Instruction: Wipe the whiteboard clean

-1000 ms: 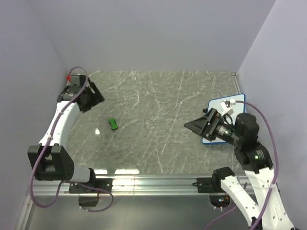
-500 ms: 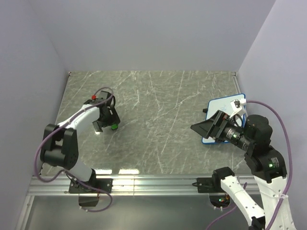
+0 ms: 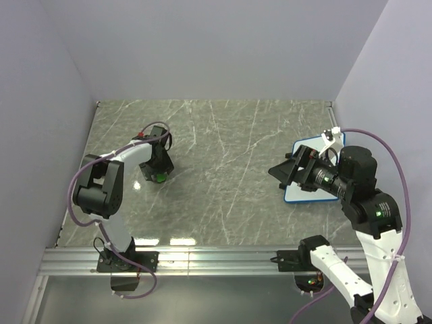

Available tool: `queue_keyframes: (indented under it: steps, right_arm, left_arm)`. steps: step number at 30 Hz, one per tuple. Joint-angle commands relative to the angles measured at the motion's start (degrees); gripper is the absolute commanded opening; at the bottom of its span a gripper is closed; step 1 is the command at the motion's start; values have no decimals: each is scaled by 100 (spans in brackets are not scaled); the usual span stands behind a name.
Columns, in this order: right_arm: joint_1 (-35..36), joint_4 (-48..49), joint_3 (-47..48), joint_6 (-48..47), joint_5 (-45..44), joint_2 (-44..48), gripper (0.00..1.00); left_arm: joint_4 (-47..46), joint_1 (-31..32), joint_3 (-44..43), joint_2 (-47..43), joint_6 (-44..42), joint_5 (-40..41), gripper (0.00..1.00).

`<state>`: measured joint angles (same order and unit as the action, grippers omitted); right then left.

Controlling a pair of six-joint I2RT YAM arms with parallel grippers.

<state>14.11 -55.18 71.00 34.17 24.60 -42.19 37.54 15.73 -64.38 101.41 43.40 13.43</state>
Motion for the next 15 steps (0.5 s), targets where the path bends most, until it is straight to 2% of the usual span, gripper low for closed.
queue_keyframes:
  steps: [1, 7, 9, 10, 11, 14, 15]
  right_arm:
    - [-22, -19, 361, -253, -245, -78, 100]
    - [-49, -186, 607, -279, -744, -201, 100]
    - [-66, -465, 843, -332, -1165, -263, 100]
    - [-75, -615, 949, -358, -1438, -298, 100]
    - [-110, -791, 1081, -376, -2171, -385, 100]
    - [-241, -1424, 1547, -359, -3238, -657, 100]
    - [-320, -1591, 1661, -385, -3303, -737, 100]
  left_arm:
    - [-133, 9, -242, 134, 90, 265, 68]
    - [-334, -43, -93, 283, 37, 257, 44]
    - [-405, -78, -22, 336, 11, 230, 29]
    - [-510, -87, 48, 345, 2, 195, 16]
    - [-528, -113, 66, 354, -7, 195, 3]
    - [-659, -114, 66, 267, -94, 46, 0]
    - [-660, -114, 40, 205, -112, -94, 0]
